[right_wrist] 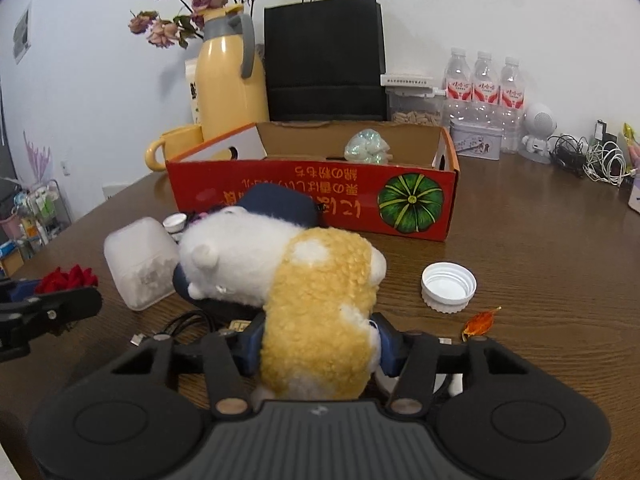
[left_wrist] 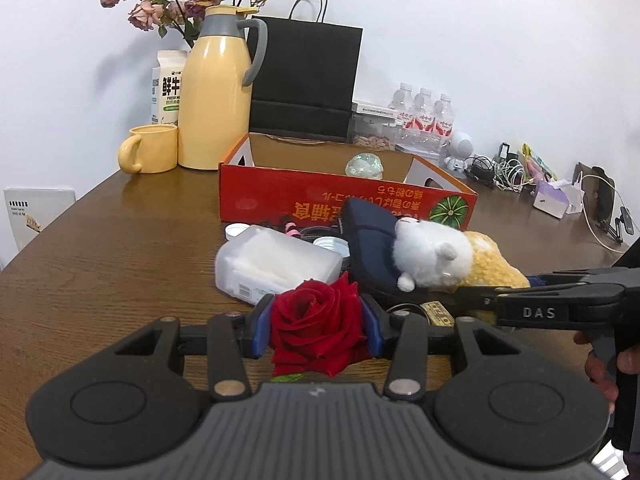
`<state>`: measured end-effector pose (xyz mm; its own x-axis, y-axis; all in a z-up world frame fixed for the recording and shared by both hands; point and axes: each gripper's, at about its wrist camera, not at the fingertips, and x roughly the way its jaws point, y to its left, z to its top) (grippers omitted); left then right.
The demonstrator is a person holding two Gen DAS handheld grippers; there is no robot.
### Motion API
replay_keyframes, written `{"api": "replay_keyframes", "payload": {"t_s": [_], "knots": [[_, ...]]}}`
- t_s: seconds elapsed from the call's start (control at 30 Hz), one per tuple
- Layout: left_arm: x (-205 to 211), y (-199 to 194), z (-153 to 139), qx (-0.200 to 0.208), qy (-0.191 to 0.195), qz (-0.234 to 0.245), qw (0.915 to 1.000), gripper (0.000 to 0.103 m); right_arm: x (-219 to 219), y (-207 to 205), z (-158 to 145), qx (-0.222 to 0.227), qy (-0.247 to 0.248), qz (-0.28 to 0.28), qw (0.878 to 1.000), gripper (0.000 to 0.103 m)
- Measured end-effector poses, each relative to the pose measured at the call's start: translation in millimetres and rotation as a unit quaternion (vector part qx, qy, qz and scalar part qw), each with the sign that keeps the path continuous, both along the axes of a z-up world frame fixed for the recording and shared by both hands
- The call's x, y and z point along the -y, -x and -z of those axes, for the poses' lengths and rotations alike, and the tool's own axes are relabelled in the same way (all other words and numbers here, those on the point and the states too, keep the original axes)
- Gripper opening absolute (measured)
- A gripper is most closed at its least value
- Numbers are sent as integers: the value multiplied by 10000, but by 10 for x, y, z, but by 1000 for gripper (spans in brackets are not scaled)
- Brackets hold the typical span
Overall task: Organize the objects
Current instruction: 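Grasp the plush toy with the right tool while the left tool holds the red rose, then lower the plush toy and red rose into the box and release both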
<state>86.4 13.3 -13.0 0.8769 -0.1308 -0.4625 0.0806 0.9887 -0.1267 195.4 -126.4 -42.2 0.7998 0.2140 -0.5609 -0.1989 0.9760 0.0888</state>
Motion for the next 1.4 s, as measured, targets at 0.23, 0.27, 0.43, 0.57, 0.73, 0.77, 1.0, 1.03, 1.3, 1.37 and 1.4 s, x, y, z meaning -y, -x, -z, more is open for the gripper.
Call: {"api": "replay_keyframes", "payload": {"t_s": [0.23,0.27,0.43,0.57,0.73,0.77,1.0,1.03,1.3,1.37,1.4], "knots": [[-68,-39,-56,120,9,-30,9999,45,15,73,-65,209,-14,-2,9998,48],[-79,-49,-69,144,0,-39,9999,45,23,83,-76,240,-16,4,9997,48],[-115,-141,-196,312,-79,-66,9995,45,69,131,-205,498,-49,1,9987,47],[-94,-310,-401,608,-222,-65,9979,45,92,60,-367,733,-32,42,9973,47],[-72,-659,-625,800,-343,-103,9962,45,115,-202,-627,1069,40,125,9942,47],[-68,-747,-667,826,-356,-118,9959,45,124,-279,-670,1110,54,148,9937,47],[-30,-1397,-802,890,-423,-238,9949,45,171,-1011,-832,1141,151,419,9925,47],[-22,-1503,-806,869,-401,-260,9951,45,168,-1138,-829,1101,147,446,9928,47],[25,-2390,-692,474,-418,-561,9964,45,149,-1982,-561,691,268,669,9950,47],[3,-2547,-596,284,-363,-607,9971,45,187,-2083,-468,605,251,718,9953,47],[-6,-2594,-559,213,-378,-606,9972,45,199,-2103,-425,554,249,723,9955,47]]}}
